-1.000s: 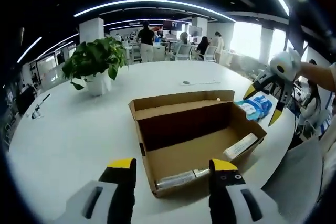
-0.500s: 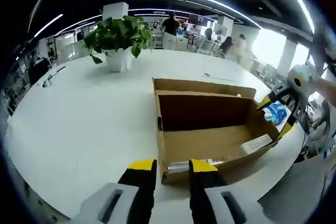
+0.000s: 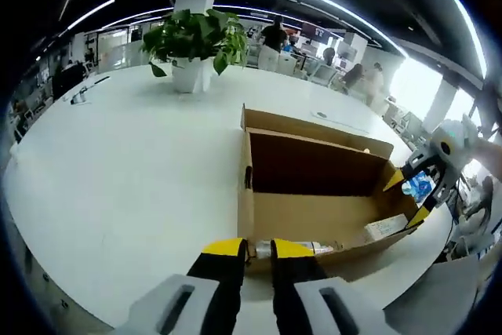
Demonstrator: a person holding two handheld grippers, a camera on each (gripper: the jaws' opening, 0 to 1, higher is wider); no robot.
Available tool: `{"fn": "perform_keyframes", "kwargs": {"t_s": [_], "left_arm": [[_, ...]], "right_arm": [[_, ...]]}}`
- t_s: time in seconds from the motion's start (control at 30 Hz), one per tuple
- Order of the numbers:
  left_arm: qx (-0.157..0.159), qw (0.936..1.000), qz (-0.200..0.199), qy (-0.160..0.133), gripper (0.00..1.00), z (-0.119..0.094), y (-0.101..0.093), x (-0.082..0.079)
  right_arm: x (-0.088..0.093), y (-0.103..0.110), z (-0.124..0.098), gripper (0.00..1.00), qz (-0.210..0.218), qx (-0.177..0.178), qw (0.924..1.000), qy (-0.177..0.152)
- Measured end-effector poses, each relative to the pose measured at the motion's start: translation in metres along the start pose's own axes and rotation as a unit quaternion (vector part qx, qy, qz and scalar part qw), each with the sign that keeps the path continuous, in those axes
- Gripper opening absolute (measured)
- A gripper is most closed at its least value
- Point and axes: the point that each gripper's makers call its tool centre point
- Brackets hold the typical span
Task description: Operate the shoe box by opening the lid, removing the specified soft item, and placing it in the target area until the item is outside and the box remains undamaged.
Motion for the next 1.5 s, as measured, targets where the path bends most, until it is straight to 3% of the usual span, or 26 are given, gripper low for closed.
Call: {"fn": "perform_keyframes", "kwargs": {"t_s": [0.27,0.63,1.07,1.2,1.5], "left_arm": [[-0.003,1.0,0.003,-0.001,0.12,0.0,0.0,0.0],[-0.005,1.0,0.007,-0.001,0.12,0.0,-0.001,0.0],[-0.007,0.9999,0.013,0.001,0.11,0.0,0.0,-0.001],[-0.009,0.9998,0.015,0.001,0.11,0.0,0.0,-0.001],[-0.01,0.9998,0.018,0.004,0.11,0.0,-0.001,0.0]], "right_arm": [[0.001,0.007,0.009,0.37,0.011,-0.013,0.9998,0.01],[-0.002,0.016,0.009,0.17,0.027,-0.017,0.9994,0.01],[-0.004,0.016,0.009,0.15,0.037,0.001,0.9992,0.015],[-0.008,0.016,0.004,0.15,0.056,0.003,0.9983,0.012],[-0.014,0.014,-0.009,0.14,0.056,0.012,0.9984,-0.001]]}}
Point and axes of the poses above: the point that each gripper's makers call its tool centre point, and the gripper's own axes: z roughly forward along the fingers, y roughly to its left, x roughly out of its underside, and after that the axes turned 8 degrees about x, right-handed
